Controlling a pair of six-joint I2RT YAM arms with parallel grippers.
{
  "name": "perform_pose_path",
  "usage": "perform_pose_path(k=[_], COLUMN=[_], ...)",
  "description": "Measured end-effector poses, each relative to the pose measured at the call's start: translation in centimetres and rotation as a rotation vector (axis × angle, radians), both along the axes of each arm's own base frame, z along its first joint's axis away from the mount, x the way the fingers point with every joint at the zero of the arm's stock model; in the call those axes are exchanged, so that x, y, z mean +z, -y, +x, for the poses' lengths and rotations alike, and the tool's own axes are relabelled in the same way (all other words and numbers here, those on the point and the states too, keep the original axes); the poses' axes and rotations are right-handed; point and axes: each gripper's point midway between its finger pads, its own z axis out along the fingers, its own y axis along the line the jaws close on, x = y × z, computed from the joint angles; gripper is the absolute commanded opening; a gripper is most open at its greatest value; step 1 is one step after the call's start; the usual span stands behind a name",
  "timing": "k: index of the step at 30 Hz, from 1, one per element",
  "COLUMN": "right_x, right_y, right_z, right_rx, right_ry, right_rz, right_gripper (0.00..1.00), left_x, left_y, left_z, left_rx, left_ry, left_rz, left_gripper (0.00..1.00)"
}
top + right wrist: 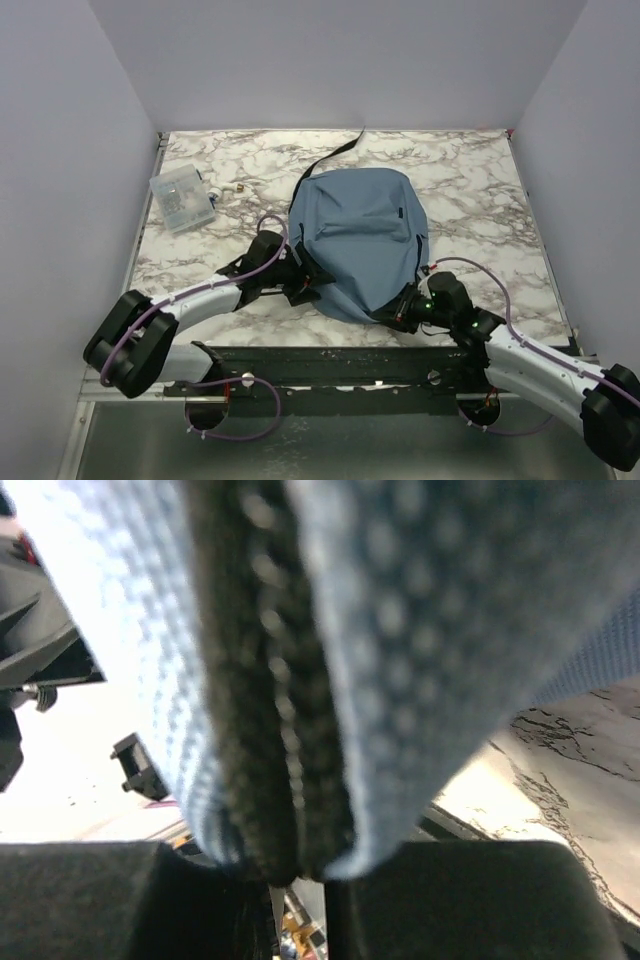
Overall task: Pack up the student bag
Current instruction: Zip the student bag at the center of the board.
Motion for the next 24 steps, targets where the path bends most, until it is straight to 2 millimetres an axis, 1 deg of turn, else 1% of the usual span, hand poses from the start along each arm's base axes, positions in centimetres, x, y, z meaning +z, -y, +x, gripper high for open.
perform_pose_path(k=[2, 3, 5, 7, 8, 9, 11, 12, 13, 16, 17, 20, 24], right_x=[-0.3, -0.4, -0.6, -0.6, -0.6, -0.6, -0.8, -0.9, -0.9, -0.1, 0.3, 0.8, 0.1], right_y=[-0.3, -0.4, -0.6, -1.1, -1.6, -2.1, -3.2, -3.8, -4.2, -5.8, -6.2, -6.8, -6.9], right_z=[-0.4, -0.2, -0.2, -0.2, -0.3, -0.3, -0.7, -1.0, -1.3, -1.8, -1.9, -2.3, -4.3], right_rx=[0.005, 0.003, 0.019, 0.054, 0.079, 0.107, 0.166, 0.204, 0.228, 0.313, 0.337, 0.402, 0.524], right_ry=[0.032, 0.048, 0.064, 0.083, 0.091, 0.098, 0.111, 0.125, 0.133, 0.205, 0.234, 0.32, 0.358], right_rz=[0.003, 0.001, -0.017, -0.046, -0.059, -0.074, -0.097, -0.111, -0.119, -0.148, -0.157, -0.183, -0.197], right_gripper=[0.17, 0.19, 0.27, 0.31, 0.34, 0.37, 0.49, 0.53, 0.58, 0.65, 0.67, 0.67, 0.66], left_x=[-0.3, -0.4, -0.2, 0.1, 0.3, 0.4, 1.0, 1.2, 1.4, 1.4, 1.4, 1.4, 2.1], left_y=[0.7, 0.8, 1.1, 1.1, 1.2, 1.2, 1.3, 1.3, 1.2, 0.7, 0.5, -0.1, -0.6], left_z=[0.6, 0.8, 1.0, 1.2, 1.3, 1.4, 1.8, 2.0, 2.1, 2.3, 2.4, 2.6, 2.6], left_rx=[-0.004, -0.005, -0.008, -0.011, -0.013, -0.013, -0.019, -0.021, -0.025, -0.035, -0.04, -0.068, -0.113], left_ry=[-0.007, -0.006, 0.019, 0.047, 0.063, 0.072, 0.107, 0.122, 0.135, 0.171, 0.182, 0.225, 0.336], left_rz=[-0.021, -0.03, -0.062, -0.094, -0.108, -0.116, -0.136, -0.142, -0.145, -0.141, -0.138, -0.131, -0.116], left_gripper=[0.61, 0.63, 0.74, 0.75, 0.72, 0.67, 0.48, 0.39, 0.33, 0.15, 0.12, 0.06, 0.03])
